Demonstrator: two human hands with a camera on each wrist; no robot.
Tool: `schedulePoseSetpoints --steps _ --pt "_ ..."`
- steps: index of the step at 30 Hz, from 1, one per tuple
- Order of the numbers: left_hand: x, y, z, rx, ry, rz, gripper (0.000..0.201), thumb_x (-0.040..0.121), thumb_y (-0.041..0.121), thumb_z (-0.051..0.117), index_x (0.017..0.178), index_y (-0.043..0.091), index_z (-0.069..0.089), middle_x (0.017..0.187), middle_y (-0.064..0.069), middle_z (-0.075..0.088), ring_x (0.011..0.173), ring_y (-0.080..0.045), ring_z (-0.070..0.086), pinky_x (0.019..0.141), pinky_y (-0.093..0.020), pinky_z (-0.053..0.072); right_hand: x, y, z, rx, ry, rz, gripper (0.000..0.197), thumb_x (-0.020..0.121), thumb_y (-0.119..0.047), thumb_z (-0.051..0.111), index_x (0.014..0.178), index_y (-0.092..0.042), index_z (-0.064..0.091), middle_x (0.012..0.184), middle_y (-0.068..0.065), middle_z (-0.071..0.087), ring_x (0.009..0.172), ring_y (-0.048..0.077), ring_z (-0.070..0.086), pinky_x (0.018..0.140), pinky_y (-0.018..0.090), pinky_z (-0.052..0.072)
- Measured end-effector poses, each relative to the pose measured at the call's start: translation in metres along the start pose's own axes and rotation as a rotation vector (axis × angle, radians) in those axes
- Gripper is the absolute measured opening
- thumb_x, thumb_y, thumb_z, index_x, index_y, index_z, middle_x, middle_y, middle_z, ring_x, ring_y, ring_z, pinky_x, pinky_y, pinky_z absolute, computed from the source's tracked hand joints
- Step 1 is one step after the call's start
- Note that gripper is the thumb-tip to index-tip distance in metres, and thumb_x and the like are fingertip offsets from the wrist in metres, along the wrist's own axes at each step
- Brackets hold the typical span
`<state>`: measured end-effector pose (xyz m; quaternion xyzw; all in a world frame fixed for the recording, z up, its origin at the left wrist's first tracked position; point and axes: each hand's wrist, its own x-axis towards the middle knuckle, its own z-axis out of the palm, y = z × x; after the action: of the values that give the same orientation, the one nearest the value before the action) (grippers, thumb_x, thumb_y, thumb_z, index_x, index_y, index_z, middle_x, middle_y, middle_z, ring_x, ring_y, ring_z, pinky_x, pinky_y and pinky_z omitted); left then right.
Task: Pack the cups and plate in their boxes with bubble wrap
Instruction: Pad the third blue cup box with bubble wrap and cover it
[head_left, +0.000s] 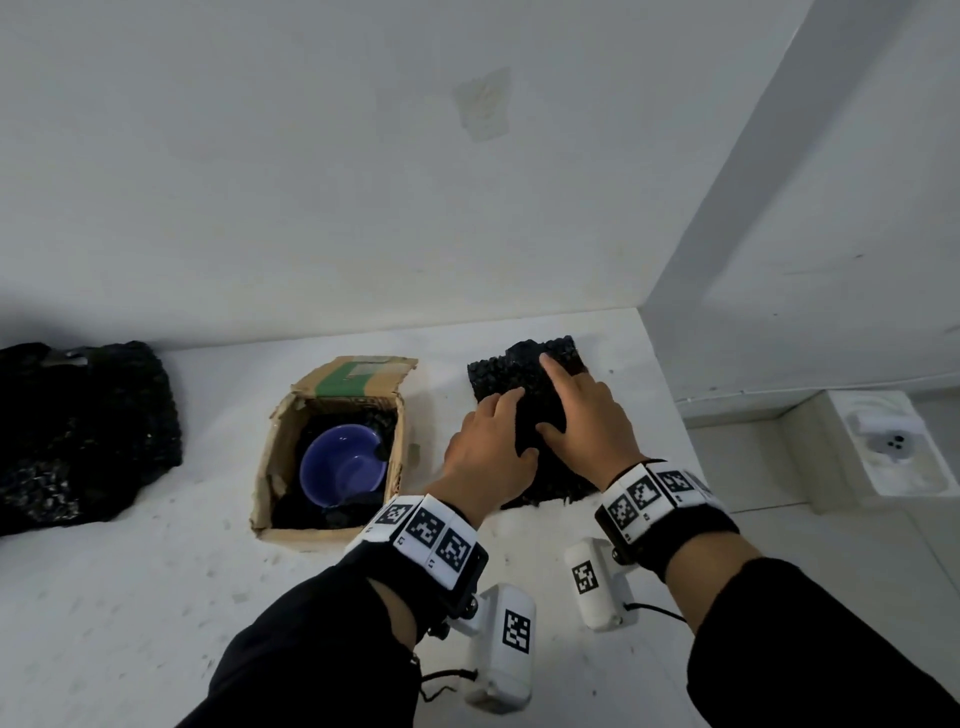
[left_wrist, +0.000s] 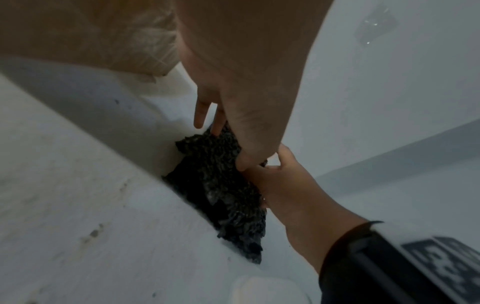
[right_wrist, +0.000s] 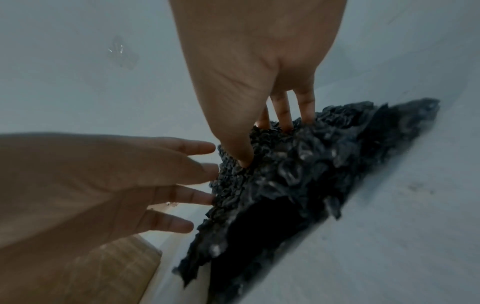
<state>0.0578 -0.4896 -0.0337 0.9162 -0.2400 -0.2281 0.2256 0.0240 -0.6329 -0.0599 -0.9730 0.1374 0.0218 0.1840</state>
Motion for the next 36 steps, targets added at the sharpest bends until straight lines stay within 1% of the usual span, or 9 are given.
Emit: schedulePoseSetpoints --steps 4,9,13,18,21,23,25,31,36 --pt "0.009 -0.001 0.003 0.024 0.024 -0.082 0.079 0.085 0.028 0.059 0.148 0.023 0.012 0.145 -0.007 0.036 0.128 -0.028 0.038 0.101 -0.042 0.035 0.001 -0.002 0.008 0.028 0.094 -0.06 0.036 0.083 -0.028 0.063 0.117 -0.018 0.058 0.103 0.008 0.056 0.096 0.029 0.054 0.074 0.038 0.045" --pt "0.014 0.002 -0.007 0.005 0.107 -0.065 0.074 0.081 0.028 0.055 0.145 0.027 0.018 0.138 -0.003 0.045 0.122 -0.028 0.044 0.097 -0.044 0.035 -0.003 -0.012 0.0 0.283 0.215 -0.077 0.015 0.08 -0.024 0.067 0.092 -0.015 0.064 0.086 0.003 0.057 0.078 0.024 0.056 0.067 0.037 0.046" --pt "0.009 0.011 -0.024 -0.255 0.173 -0.012 0.05 0.083 0.017 0.053 0.131 0.026 0.04 0.115 -0.001 0.062 0.104 -0.023 0.059 0.083 -0.035 0.047 -0.001 -0.026 -0.023 0.52 0.266 -0.026 0.016 0.077 -0.017 0.071 0.091 -0.012 0.065 0.1 0.002 0.053 0.099 0.023 0.053 0.084 0.035 0.046" --pt "-0.004 0.015 -0.062 -0.469 0.224 0.043 0.04 0.079 0.003 0.051 0.105 0.031 0.06 0.092 0.009 0.064 0.087 -0.015 0.06 0.073 -0.028 0.048 -0.003 -0.042 -0.058 0.498 0.268 -0.166 0.026 0.069 -0.02 0.073 0.071 -0.023 0.048 0.137 0.0 0.046 0.139 0.025 0.029 0.108 0.045 0.023" --pt "-0.017 0.009 -0.09 -0.63 0.238 0.091 0.047 0.077 -0.009 0.048 0.093 0.032 0.065 0.087 0.006 0.066 0.086 -0.02 0.063 0.073 -0.031 0.055 -0.007 -0.062 -0.078 0.568 0.2 -0.245 0.032 0.066 -0.027 0.068 0.072 -0.03 0.036 0.097 -0.001 0.061 0.112 0.02 0.056 0.096 0.055 0.039" --pt "-0.029 0.004 -0.107 -0.714 0.266 0.134 0.049 0.076 -0.014 0.047 0.096 0.027 0.065 0.088 0.001 0.067 0.084 -0.02 0.064 0.072 -0.031 0.055 -0.01 -0.075 -0.088 0.618 0.203 -0.243 0.036 0.068 -0.017 0.069 0.079 -0.024 0.035 0.08 0.005 0.056 0.077 0.025 0.057 0.073 0.048 0.048" --pt "-0.041 -0.004 -0.122 -0.783 0.311 0.151 0.047 0.08 -0.011 0.053 0.104 0.028 0.059 0.088 -0.001 0.066 0.078 -0.019 0.064 0.071 -0.034 0.055 -0.012 -0.091 -0.097 0.649 0.274 -0.268 0.04 0.072 -0.006 0.07 0.087 -0.017 0.034 0.076 -0.002 0.049 0.066 0.02 0.051 0.063 0.036 0.045" --pt "-0.066 -0.037 -0.151 -0.782 0.402 0.119 0.023 0.082 0.006 0.069 0.093 0.022 0.056 0.084 0.003 0.063 0.079 -0.013 0.061 0.072 -0.026 0.053 -0.013 -0.141 -0.108 0.834 0.386 -0.282 0.036 0.075 0.0 0.068 0.086 -0.021 0.039 0.081 -0.014 0.044 0.078 0.001 0.047 0.074 0.019 0.041" --pt "-0.083 -0.07 -0.155 -0.884 0.415 0.002 0.018 0.079 0.0 0.07 0.074 0.014 0.06 0.073 -0.004 0.063 0.071 -0.018 0.06 0.074 -0.034 0.054 -0.019 -0.173 -0.095 0.782 0.161 -0.371 0.047 0.071 -0.003 0.073 0.107 -0.021 0.049 0.109 -0.007 0.052 0.104 0.001 0.049 0.09 0.014 0.039"
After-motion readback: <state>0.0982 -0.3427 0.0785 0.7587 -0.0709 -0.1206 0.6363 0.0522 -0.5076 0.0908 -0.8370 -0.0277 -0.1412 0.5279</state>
